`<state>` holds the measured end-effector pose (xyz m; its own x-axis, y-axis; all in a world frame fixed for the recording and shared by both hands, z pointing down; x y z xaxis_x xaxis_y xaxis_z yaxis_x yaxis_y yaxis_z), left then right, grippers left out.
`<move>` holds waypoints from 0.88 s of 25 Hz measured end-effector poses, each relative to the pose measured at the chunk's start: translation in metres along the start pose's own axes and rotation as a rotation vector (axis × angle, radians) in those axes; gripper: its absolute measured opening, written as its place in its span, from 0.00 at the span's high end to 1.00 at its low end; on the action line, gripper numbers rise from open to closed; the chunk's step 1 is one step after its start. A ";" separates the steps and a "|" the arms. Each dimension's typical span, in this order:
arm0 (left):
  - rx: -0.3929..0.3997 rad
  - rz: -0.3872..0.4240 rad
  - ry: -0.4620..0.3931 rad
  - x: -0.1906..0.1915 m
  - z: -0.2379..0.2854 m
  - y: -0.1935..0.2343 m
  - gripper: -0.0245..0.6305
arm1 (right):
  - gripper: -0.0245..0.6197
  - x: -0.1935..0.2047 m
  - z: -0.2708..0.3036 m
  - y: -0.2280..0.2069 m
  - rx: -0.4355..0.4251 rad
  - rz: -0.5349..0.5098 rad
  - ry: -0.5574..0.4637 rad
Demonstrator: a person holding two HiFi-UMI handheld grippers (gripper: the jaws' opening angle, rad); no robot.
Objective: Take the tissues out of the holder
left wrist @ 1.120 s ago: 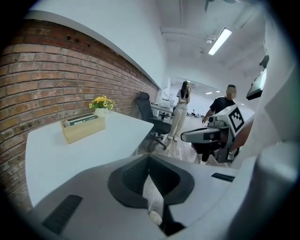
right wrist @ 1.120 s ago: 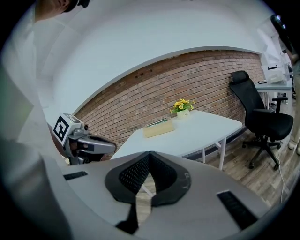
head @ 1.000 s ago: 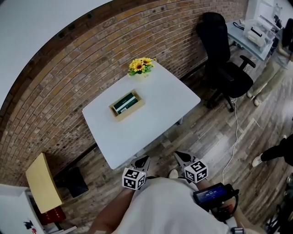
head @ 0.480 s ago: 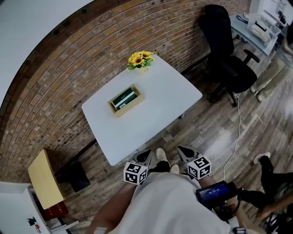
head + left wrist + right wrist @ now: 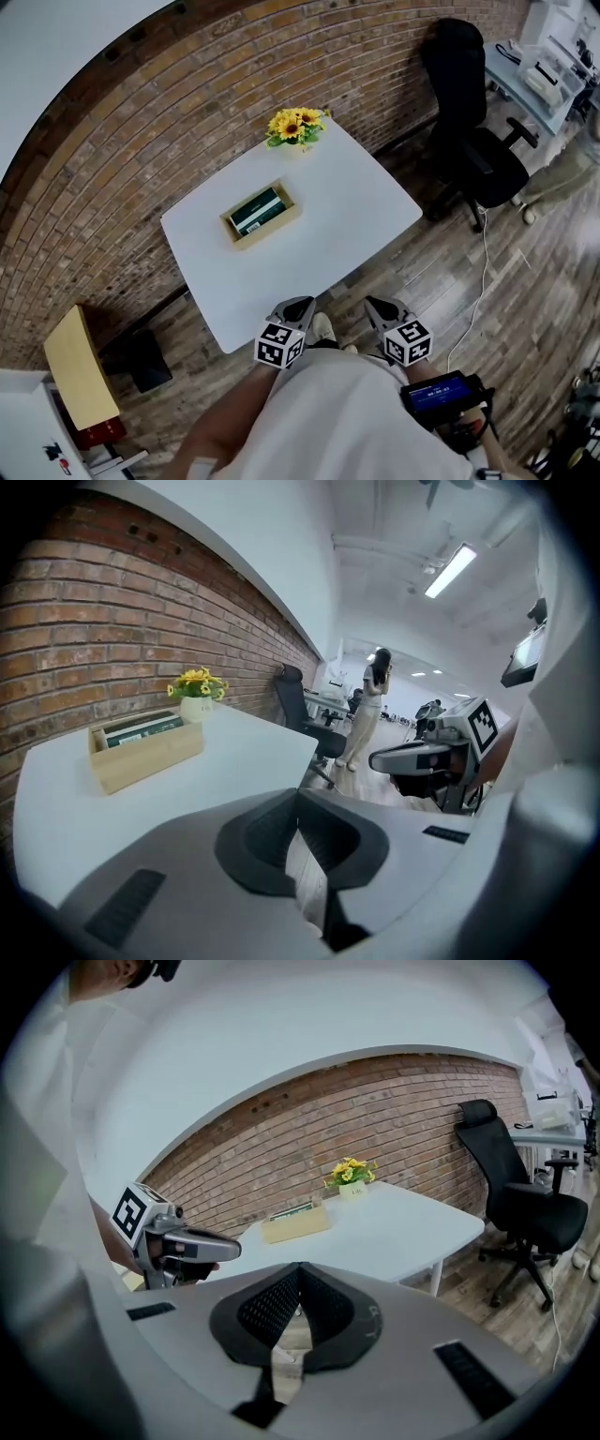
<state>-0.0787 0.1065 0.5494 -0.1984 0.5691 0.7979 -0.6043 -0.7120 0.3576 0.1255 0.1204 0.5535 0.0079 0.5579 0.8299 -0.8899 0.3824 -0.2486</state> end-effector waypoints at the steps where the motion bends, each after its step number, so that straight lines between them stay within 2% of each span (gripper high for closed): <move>1: -0.001 -0.004 -0.002 -0.002 0.000 0.008 0.95 | 0.95 -0.007 0.007 0.000 0.001 -0.011 -0.002; 12: -0.019 -0.028 -0.048 -0.026 -0.012 0.080 0.95 | 0.95 -0.062 0.074 -0.001 0.034 -0.072 0.000; 22: -0.087 -0.083 -0.077 -0.029 -0.028 0.117 0.95 | 0.95 -0.088 0.125 0.014 -0.039 -0.126 0.027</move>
<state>-0.1649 0.0184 0.5546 -0.0868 0.5889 0.8035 -0.6817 -0.6233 0.3832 0.0551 -0.0155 0.5394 0.1315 0.5228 0.8423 -0.8628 0.4788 -0.1625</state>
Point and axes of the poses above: the fingertips, and each gripper's own axes: z forward along the fingers, y to its left, x out of its underside, the point moved 6 cm from there along -z, backward along the fingers, and after that the axes turned 13 degrees about x, right-handed, at the moved point
